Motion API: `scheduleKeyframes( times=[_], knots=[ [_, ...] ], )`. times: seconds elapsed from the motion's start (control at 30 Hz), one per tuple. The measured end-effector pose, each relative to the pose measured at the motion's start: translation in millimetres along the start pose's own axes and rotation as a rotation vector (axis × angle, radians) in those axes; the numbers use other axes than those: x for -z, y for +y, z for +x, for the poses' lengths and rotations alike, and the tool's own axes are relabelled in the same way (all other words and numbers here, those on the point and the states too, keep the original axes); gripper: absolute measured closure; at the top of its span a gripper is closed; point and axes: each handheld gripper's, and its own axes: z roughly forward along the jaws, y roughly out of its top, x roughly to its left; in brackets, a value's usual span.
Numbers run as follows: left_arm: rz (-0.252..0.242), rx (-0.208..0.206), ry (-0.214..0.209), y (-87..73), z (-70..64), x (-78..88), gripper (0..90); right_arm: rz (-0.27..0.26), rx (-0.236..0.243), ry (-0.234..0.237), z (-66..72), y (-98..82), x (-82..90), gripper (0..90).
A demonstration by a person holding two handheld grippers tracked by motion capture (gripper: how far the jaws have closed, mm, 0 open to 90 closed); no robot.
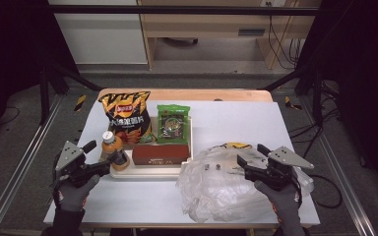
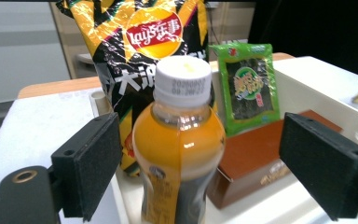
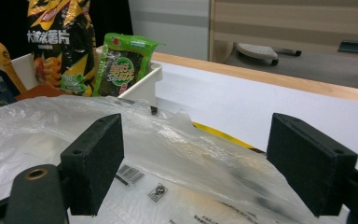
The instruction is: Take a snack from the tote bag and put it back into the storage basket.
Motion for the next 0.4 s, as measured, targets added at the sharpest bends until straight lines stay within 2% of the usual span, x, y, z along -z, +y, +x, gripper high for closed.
scheduleKeyframes(
  times=[0.17, 0.4],
  knots=[
    [0.004, 0.006, -0.015, -1.7, 5.9, 6.2, 12.6, -0.004, 0.016, -0.031, -4.1, 1.8, 7.3, 18.5],
    [0.021, 0.002, -0.022, -6.4, 12.8, 8.9, 12.8, -0.003, 0.001, -0.054, -12.4, 0.4, 12.5, 18.3]
  ],
)
